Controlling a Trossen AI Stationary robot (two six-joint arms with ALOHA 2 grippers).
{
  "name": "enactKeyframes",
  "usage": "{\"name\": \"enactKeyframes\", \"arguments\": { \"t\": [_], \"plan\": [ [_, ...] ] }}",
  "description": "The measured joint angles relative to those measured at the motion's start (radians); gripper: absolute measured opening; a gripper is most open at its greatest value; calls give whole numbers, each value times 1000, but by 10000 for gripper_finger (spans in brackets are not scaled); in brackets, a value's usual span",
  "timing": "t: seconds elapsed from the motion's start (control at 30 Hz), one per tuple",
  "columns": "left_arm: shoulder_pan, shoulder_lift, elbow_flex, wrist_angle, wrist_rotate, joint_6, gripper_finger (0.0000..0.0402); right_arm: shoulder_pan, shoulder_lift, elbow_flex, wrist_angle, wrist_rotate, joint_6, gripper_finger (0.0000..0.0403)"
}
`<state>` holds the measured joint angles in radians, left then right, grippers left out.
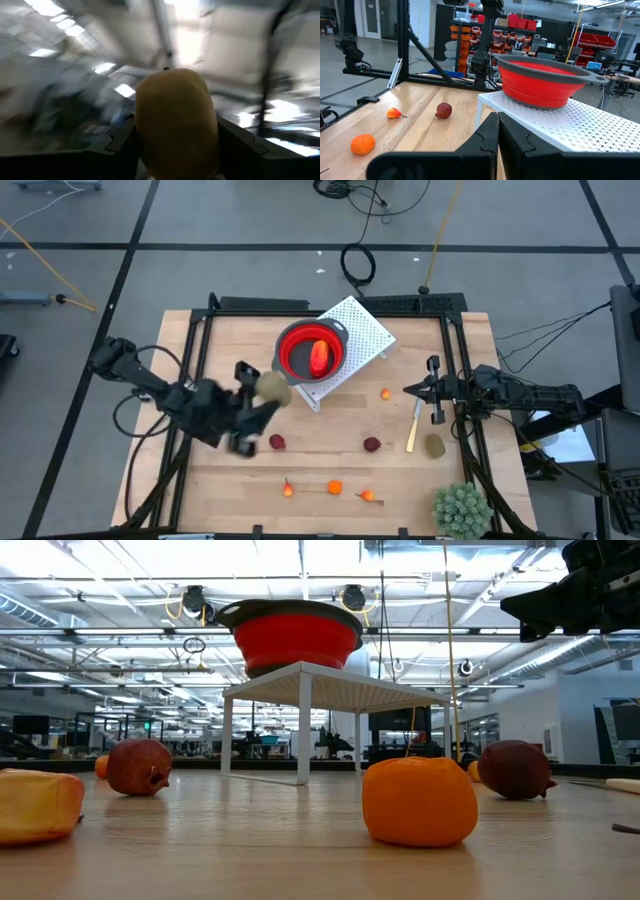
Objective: Pick & Place Fruit
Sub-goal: Put the left kiwi into the red strainer bowl on the shelf
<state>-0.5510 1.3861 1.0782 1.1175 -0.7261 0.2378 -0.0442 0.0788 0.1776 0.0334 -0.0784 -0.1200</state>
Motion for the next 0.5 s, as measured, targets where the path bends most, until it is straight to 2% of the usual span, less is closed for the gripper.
{"name": "enactKeyframes", "arguments": {
  "t": [0.13, 0.23, 0.37, 0.5],
  "plan": [
    [2, 0, 0, -165, -355, -90, 209, 0, 0, 0, 0, 0, 0, 0],
    [2, 0, 0, -248, -545, -120, 209, 0, 0, 0, 0, 0, 0, 0],
    [9, 0, 0, -256, -722, -70, 209, 0, 0, 0, 0, 0, 0, 0],
    [46, 0, 0, -256, -771, 4, 209, 0, 0, 0, 0, 0, 0, 0]
  ]
}}
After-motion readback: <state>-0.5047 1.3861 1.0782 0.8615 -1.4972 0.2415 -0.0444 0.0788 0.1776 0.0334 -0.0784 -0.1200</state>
